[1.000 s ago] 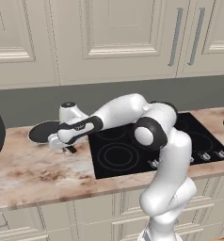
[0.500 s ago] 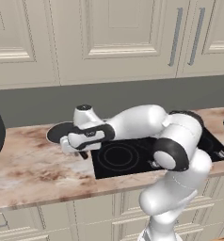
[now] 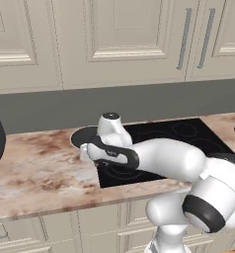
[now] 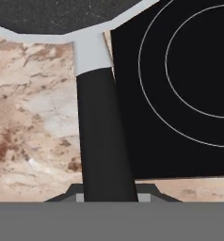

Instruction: Place both pans onto different burners. Then place the bell pepper and the steak on different pans.

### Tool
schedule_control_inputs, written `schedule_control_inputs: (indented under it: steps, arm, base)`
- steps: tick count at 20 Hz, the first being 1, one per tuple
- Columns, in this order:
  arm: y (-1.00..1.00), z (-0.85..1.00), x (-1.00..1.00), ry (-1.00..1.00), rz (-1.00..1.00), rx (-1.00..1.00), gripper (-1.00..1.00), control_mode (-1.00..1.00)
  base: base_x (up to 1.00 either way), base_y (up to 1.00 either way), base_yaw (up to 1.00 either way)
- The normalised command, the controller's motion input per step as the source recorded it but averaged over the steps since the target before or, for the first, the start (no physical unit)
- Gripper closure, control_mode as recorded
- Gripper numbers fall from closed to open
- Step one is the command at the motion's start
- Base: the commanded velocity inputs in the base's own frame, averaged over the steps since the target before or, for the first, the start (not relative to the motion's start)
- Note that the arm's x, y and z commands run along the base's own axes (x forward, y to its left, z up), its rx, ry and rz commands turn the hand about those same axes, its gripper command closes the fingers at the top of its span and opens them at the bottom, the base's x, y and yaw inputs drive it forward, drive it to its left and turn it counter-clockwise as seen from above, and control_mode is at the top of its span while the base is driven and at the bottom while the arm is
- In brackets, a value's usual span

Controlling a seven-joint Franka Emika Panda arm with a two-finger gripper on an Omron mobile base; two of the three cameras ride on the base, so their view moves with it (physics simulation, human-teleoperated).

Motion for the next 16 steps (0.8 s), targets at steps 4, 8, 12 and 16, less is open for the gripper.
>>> schedule_control_inputs:
  steps: [4,8,12,16]
  arm:
    - [-0.56,0.32,-0.35,0.0,-0.1,0.0,1.0,-1.0]
    - [-0.6,0.36,-0.29,0.0,-0.06,0.0,1.0,-1.0]
    - [-0.67,0.27,-0.19,0.01,-0.02,0.0,1.0,-1.0]
    - [-0.58,0.29,-0.05,0.06,-0.03,0.0,1.0,-1.0]
  base:
    - [0.0,0.0,0.0]
    - [0.0,0.0,0.0]
    - [0.0,0.0,0.0]
    - [0.0,0.0,0.0]
